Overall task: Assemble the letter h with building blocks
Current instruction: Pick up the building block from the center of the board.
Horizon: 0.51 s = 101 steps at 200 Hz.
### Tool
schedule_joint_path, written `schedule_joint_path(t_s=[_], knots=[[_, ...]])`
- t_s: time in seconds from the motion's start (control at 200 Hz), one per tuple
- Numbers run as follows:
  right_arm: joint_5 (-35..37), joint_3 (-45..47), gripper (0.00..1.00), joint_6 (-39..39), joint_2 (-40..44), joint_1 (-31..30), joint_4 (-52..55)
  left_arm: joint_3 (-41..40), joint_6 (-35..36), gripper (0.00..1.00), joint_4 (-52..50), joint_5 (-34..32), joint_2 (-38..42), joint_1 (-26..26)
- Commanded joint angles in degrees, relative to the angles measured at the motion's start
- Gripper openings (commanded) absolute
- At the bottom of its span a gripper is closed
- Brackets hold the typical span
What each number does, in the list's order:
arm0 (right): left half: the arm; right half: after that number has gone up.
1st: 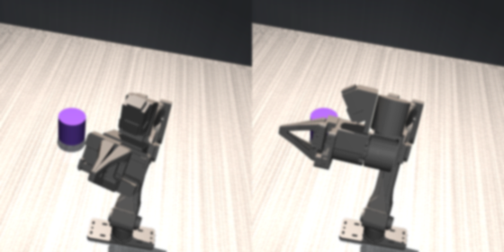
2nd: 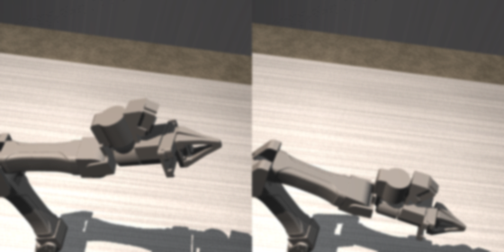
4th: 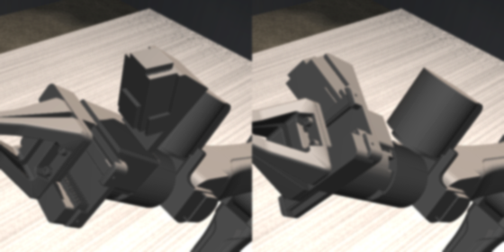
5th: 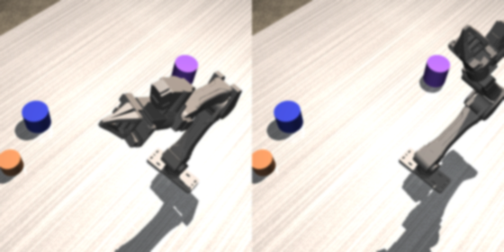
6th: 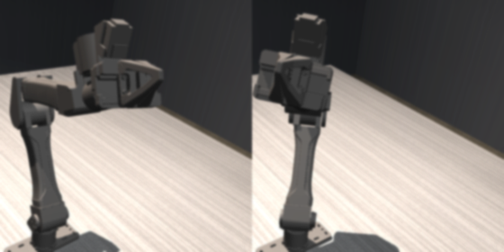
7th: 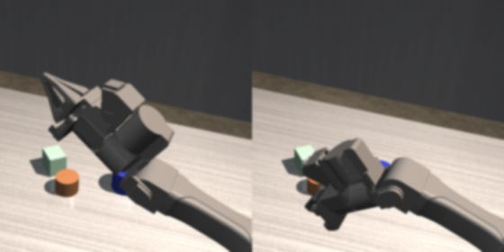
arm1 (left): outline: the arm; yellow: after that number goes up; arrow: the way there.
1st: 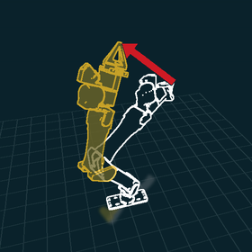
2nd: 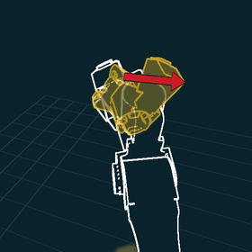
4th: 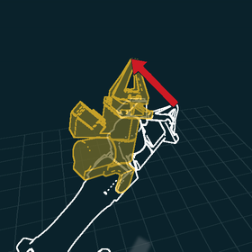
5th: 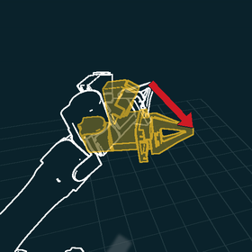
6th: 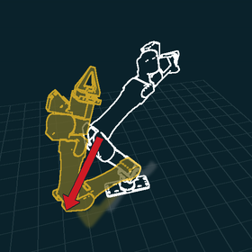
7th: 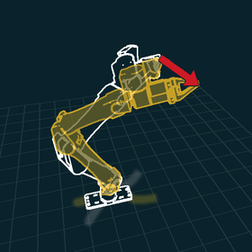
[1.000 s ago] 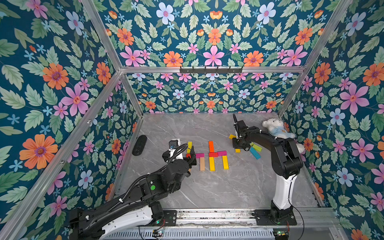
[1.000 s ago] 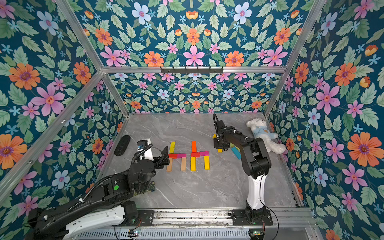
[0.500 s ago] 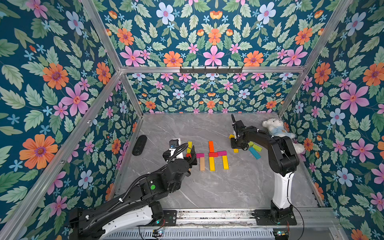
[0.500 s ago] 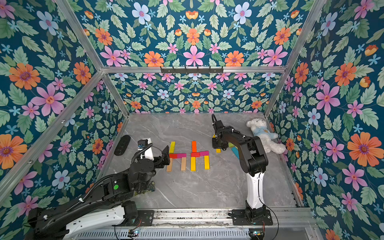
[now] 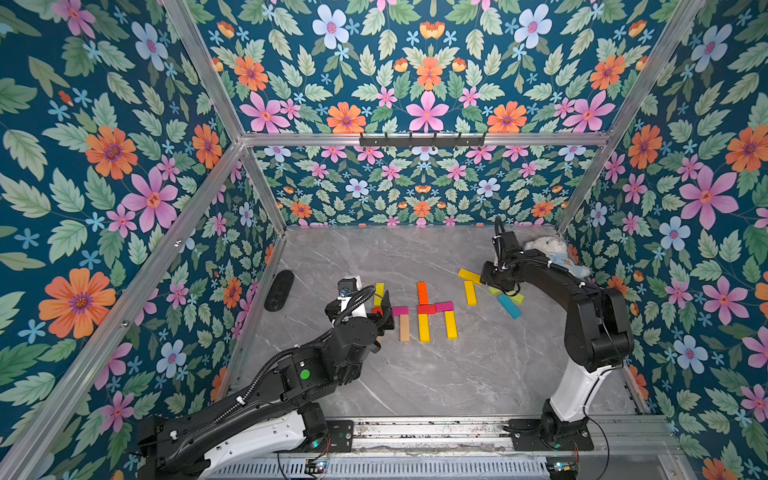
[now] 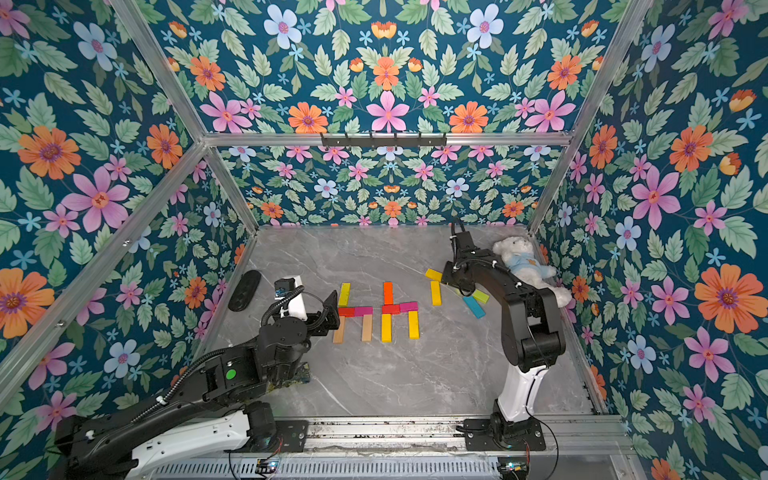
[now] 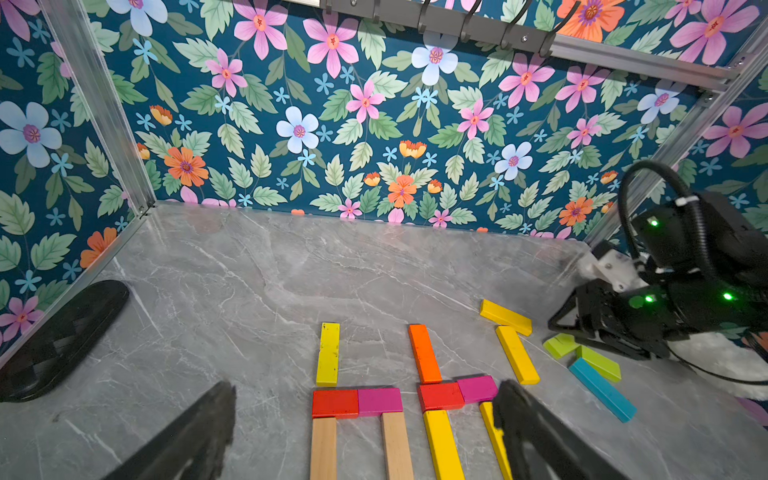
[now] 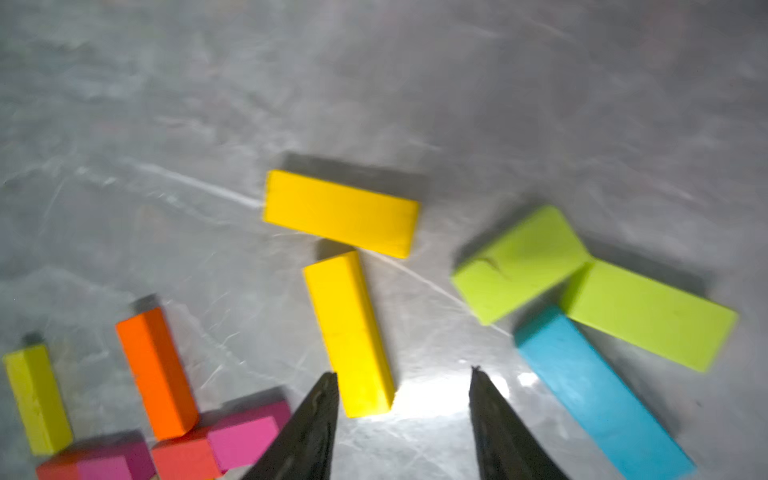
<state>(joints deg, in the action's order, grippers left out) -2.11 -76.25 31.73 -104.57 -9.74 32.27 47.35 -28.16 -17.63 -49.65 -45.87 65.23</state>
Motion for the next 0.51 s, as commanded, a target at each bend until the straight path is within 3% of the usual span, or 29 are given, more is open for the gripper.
schedule_joint_path(t_s=[0.0, 0.5], knots=[[-1.90, 1.20, 0.55, 9.52, 0.26, 0.93, -0.21, -0.24, 0.06, 0.99, 0.44, 0.01, 0.34, -0.02], [-0.50, -5.38, 0.54, 15.99, -8.76, 1.43, 1.98, -1.54, 0.08, 0.99, 0.58, 0.07, 2.51, -0.02]])
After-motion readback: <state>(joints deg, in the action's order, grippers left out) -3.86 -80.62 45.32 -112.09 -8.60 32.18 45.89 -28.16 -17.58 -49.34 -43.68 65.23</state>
